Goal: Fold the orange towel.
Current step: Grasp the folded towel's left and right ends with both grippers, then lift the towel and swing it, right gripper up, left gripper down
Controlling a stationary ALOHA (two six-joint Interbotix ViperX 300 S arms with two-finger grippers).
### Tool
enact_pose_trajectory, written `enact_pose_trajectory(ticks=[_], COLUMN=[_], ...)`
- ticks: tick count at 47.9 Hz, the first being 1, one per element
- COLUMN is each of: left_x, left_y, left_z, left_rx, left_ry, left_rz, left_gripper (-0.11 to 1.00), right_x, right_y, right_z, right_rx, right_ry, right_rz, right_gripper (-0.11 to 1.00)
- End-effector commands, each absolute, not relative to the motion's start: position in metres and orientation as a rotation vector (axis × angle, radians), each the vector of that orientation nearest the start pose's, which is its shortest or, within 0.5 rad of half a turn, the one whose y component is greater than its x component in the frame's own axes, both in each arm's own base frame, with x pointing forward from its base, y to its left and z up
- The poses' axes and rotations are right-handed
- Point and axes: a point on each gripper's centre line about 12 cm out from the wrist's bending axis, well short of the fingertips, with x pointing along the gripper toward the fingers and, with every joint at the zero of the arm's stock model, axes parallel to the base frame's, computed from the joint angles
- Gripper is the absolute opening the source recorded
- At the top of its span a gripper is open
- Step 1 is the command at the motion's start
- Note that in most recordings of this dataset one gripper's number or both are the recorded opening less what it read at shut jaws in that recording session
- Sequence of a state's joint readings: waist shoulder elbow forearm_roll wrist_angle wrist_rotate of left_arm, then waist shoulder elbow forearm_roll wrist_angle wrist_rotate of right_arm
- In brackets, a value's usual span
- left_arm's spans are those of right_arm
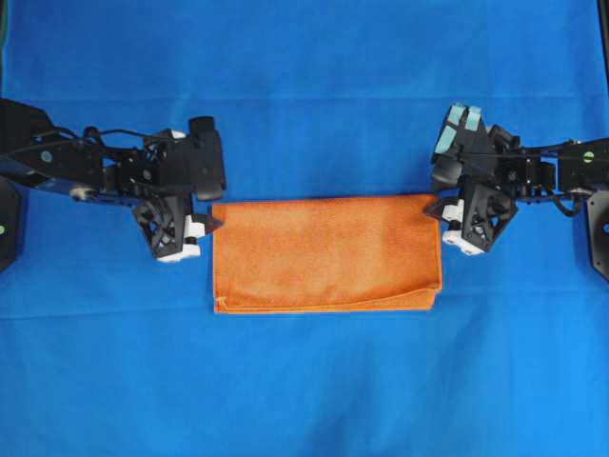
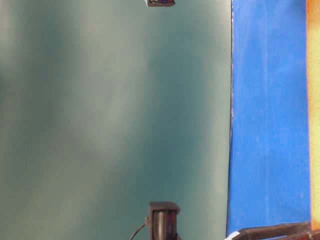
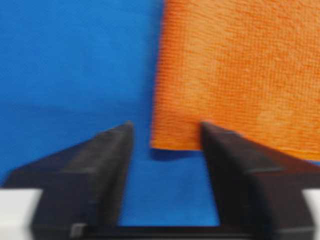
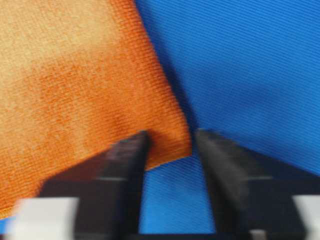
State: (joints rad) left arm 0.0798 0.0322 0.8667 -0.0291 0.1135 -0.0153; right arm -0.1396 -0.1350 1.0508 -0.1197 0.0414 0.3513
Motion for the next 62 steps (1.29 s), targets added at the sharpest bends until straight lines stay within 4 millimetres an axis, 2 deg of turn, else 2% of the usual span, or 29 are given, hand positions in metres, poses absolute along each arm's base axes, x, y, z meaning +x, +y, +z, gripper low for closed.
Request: enact_pose_trajectory(ticks=[1, 5, 7, 10, 19, 23, 34, 48, 55, 62], left_x=[0.328, 0.33, 0.331, 0.332, 0.333, 0.334, 0.335, 0.335, 0.332, 0.331], left_y=[0.019, 0.018, 0.019, 0.02, 0.022, 0.022, 0.021, 0.019, 0.019, 0.02], left_z=[0.099, 0.1, 0.101, 0.102, 0.107, 0.115, 0.152, 0.205, 0.227, 0.229], left_rx=[-0.07, -0.066, -0.062, -0.06, -0.065, -0.071, -0.076, -0.07, -0.061, -0.06], left_ry=[1.009, 1.04, 1.048, 1.057, 1.057, 1.051, 1.026, 0.982, 0.933, 0.927], left_rz=[0.071, 0.065, 0.064, 0.064, 0.069, 0.072, 0.071, 0.061, 0.057, 0.059], left_gripper=[0.37, 0.19, 0.11, 0.03, 0.02, 0.02, 0.02, 0.02, 0.02, 0.02], right_x=[0.274, 0.275, 0.276, 0.276, 0.276, 0.276, 0.273, 0.257, 0.25, 0.246], right_y=[-0.032, -0.027, -0.027, -0.027, -0.027, -0.027, -0.028, -0.025, -0.02, -0.018], right_z=[0.105, 0.105, 0.106, 0.106, 0.108, 0.114, 0.157, 0.213, 0.231, 0.238], right_rx=[0.264, 0.256, 0.255, 0.255, 0.257, 0.257, 0.244, 0.227, 0.21, 0.196], right_ry=[0.902, 0.898, 0.895, 0.895, 0.889, 0.876, 0.825, 0.758, 0.727, 0.704], right_rz=[-0.214, -0.197, -0.195, -0.194, -0.196, -0.195, -0.203, -0.201, -0.182, -0.174], right_gripper=[0.35, 0.11, 0.03, 0.03, 0.03, 0.03, 0.03, 0.03, 0.03, 0.03])
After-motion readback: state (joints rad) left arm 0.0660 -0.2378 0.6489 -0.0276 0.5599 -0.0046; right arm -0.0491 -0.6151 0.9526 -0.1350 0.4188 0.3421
